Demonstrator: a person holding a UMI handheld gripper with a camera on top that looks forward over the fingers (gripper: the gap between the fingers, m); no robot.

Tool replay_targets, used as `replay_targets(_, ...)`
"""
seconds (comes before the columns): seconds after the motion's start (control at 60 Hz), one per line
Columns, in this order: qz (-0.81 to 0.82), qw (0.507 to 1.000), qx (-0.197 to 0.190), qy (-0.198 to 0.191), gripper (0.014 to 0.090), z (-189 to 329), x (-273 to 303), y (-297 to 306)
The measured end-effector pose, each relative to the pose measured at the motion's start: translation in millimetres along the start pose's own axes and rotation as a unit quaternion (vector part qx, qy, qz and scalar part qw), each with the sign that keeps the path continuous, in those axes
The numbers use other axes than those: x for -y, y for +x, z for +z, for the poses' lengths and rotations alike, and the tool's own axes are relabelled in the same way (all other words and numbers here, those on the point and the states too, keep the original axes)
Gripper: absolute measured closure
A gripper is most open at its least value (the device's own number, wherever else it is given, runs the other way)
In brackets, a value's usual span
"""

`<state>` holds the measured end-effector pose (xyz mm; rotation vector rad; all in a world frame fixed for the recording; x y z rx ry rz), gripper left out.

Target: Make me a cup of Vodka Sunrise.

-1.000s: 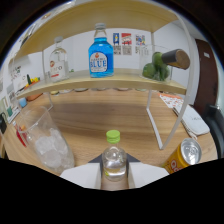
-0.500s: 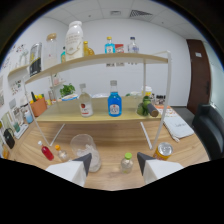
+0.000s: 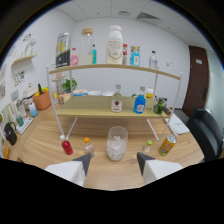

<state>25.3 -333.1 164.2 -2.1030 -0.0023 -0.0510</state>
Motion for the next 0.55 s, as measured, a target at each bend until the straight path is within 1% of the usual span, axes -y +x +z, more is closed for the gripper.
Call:
replay_targets(0.133,-0.002,1.000,0.001,-0.010,0.0182,-3.4,-8.9,-9.2)
replay_targets(0.55,-0.018,1.000,-0.012,-0.009,0.0182,-8.3,-9.0,-7.9)
